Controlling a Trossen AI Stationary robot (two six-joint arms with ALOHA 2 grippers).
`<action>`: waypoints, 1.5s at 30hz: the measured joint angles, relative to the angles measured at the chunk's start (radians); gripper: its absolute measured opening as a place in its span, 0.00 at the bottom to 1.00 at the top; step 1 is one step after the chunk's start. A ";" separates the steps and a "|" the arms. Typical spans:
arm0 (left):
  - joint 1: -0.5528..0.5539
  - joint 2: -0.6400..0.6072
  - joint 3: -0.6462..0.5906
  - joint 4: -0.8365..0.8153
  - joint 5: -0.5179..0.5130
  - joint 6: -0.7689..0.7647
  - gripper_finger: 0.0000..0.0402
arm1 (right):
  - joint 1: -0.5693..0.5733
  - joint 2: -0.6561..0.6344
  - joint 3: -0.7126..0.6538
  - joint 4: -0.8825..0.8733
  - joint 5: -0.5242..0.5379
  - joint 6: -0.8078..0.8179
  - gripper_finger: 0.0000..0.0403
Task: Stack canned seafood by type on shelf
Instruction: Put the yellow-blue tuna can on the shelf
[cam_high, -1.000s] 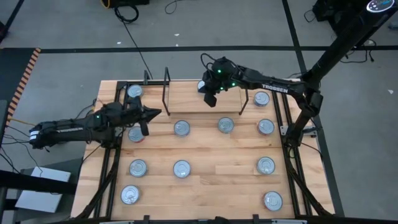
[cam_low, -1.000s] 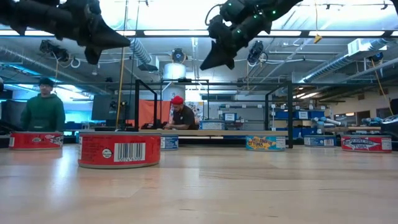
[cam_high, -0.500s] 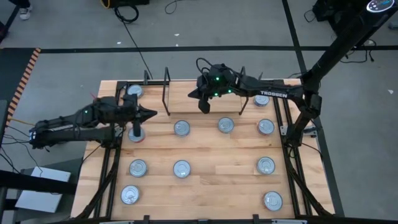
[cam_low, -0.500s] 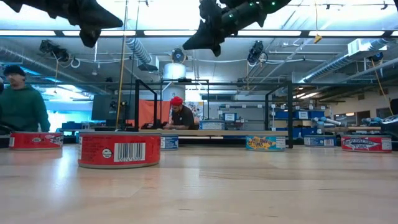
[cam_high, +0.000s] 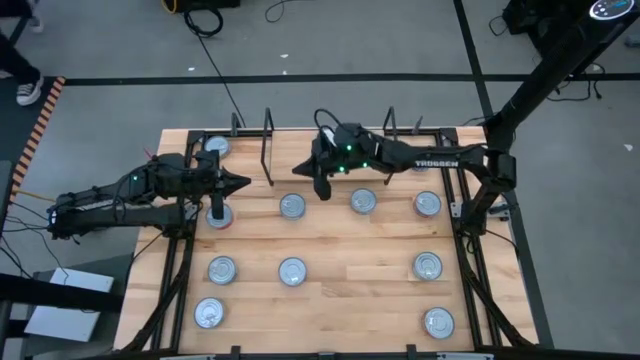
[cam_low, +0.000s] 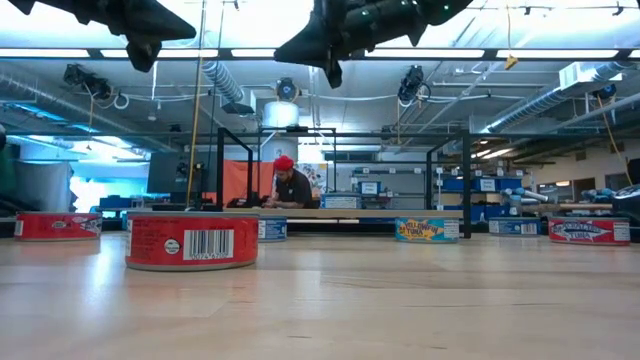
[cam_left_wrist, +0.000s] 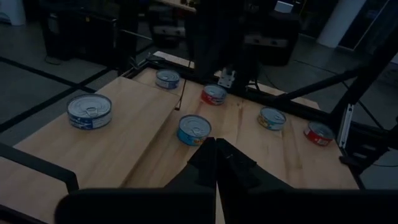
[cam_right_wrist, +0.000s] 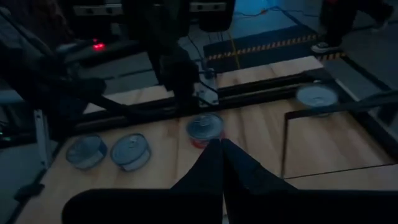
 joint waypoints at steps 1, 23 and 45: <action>0.000 0.000 0.000 0.000 -0.001 0.000 0.01 | 0.009 0.000 -0.016 0.010 0.006 0.014 0.01; 0.132 0.274 0.334 -0.585 -0.120 0.025 0.01 | 0.049 -0.388 -0.129 -0.211 0.283 -0.018 0.01; 0.700 0.671 0.368 -0.771 0.088 0.446 0.01 | 0.051 -0.455 -0.129 -0.285 0.293 -0.048 0.01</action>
